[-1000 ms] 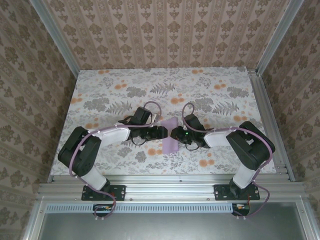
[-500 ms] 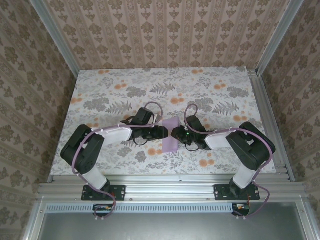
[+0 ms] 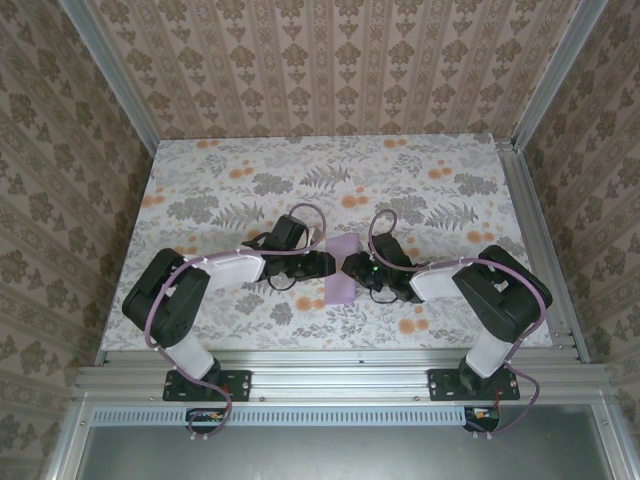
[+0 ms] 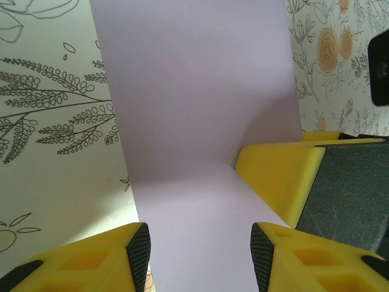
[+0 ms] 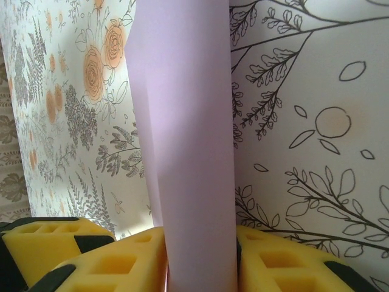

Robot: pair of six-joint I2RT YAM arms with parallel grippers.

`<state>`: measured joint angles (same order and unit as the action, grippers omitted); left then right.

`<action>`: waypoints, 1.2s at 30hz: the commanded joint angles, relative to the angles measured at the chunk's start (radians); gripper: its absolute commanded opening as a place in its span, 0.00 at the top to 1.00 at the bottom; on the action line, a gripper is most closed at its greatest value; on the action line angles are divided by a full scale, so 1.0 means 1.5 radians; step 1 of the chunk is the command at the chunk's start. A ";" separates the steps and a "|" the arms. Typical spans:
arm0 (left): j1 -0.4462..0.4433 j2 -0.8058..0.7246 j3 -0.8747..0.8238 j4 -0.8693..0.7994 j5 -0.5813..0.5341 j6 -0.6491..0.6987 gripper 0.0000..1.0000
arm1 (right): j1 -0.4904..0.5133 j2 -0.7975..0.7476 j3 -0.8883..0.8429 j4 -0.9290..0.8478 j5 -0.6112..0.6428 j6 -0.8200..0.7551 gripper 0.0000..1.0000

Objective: Fold a paper plane with a square sheet of paper (pick it up from the middle)
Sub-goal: Hold the square sheet of paper at the center of the table.

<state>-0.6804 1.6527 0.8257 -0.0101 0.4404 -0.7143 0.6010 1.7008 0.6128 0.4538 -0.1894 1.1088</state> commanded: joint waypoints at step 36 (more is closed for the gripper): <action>-0.025 0.133 0.074 -0.054 -0.015 0.038 0.53 | -0.025 -0.139 0.023 -0.269 0.102 -0.113 0.46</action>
<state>-0.7017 1.8000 0.9333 -0.0452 0.4408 -0.6914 0.5758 1.5215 0.6205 0.1722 -0.0731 1.0073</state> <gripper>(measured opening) 0.470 0.534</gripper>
